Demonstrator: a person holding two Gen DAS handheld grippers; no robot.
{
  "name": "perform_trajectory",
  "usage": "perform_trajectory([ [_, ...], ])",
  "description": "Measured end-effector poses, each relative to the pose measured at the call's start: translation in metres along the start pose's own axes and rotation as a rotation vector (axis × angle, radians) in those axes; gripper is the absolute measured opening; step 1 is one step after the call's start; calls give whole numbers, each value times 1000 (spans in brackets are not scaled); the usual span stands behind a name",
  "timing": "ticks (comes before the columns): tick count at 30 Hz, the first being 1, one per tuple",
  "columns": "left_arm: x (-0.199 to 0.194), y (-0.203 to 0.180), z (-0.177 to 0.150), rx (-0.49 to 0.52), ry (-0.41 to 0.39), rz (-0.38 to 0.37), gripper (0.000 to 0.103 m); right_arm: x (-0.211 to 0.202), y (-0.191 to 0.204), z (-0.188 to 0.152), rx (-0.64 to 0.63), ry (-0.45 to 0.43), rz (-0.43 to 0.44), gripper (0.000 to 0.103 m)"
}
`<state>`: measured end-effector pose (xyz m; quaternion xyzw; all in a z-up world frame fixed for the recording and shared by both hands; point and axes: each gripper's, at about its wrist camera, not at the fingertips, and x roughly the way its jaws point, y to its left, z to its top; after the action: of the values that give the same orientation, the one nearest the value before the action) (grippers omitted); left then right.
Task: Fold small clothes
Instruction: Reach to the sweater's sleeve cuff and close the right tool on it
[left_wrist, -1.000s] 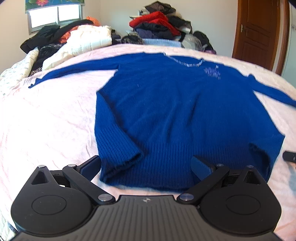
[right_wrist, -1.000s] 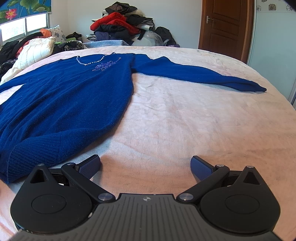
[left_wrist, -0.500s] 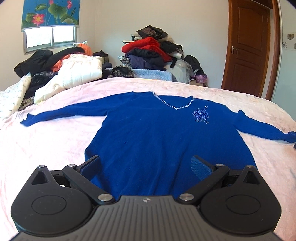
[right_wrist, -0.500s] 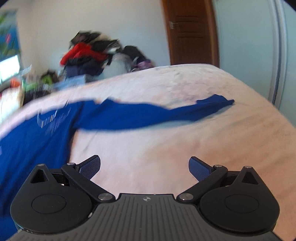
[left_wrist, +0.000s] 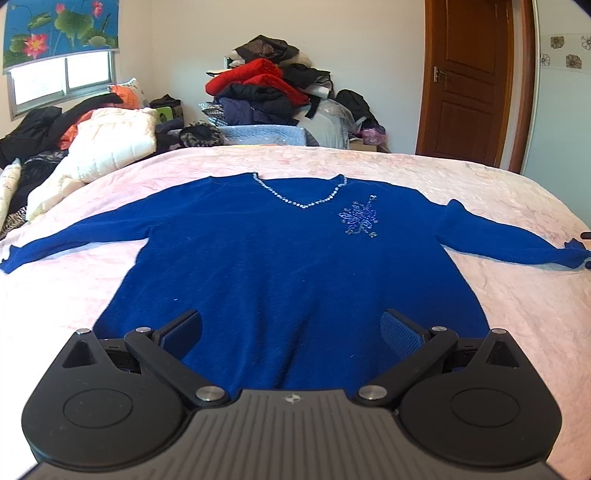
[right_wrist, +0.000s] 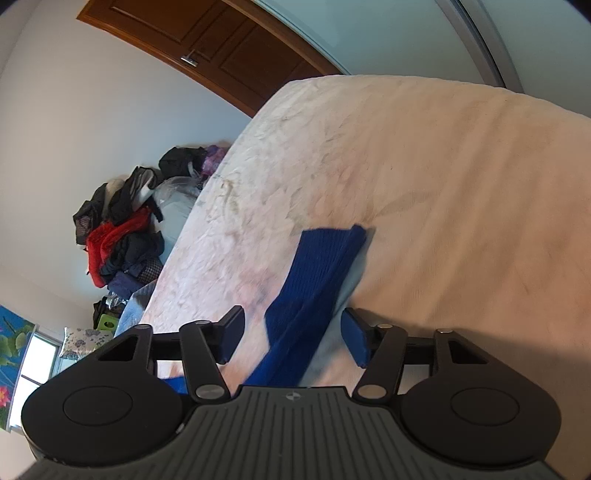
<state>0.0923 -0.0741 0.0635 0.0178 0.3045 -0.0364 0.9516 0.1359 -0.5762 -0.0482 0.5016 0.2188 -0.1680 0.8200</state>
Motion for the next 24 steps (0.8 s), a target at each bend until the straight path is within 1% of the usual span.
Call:
perform_trajectory([
  [3, 7, -7, 7, -3, 3, -12, 103, 14, 1, 8, -1, -18, -19, 43],
  [6, 12, -14, 14, -7, -2, -39, 103, 22, 3, 12, -23, -24, -26, 43],
  [8, 17, -18, 19, -11, 7, -79, 103, 25, 4, 12, -46, -32, -32, 43],
  [10, 23, -23, 24, -14, 19, -126, 103, 26, 5, 14, -76, -35, -43, 31],
  [11, 27, -26, 28, -14, 25, -139, 103, 28, 6, 15, -85, -36, -49, 19],
  [12, 31, -29, 31, -14, 32, -147, 103, 23, 5, 15, -95, -41, -57, 14],
  [14, 37, -33, 39, -21, 52, -166, 103, 17, 5, 14, -119, -53, -42, 12],
  [19, 44, -35, 54, -92, 65, -230, 103, -4, 19, 3, -201, -119, 7, 12],
  [21, 48, -37, 59, -112, 72, -276, 103, -14, 30, -6, -260, -134, 35, 12],
  [23, 55, -42, 67, -139, 98, -334, 103, -23, 42, -23, -316, -137, 67, 12],
  [24, 60, -45, 72, -159, 119, -365, 103, -30, 51, -36, -366, -138, 89, 12],
])
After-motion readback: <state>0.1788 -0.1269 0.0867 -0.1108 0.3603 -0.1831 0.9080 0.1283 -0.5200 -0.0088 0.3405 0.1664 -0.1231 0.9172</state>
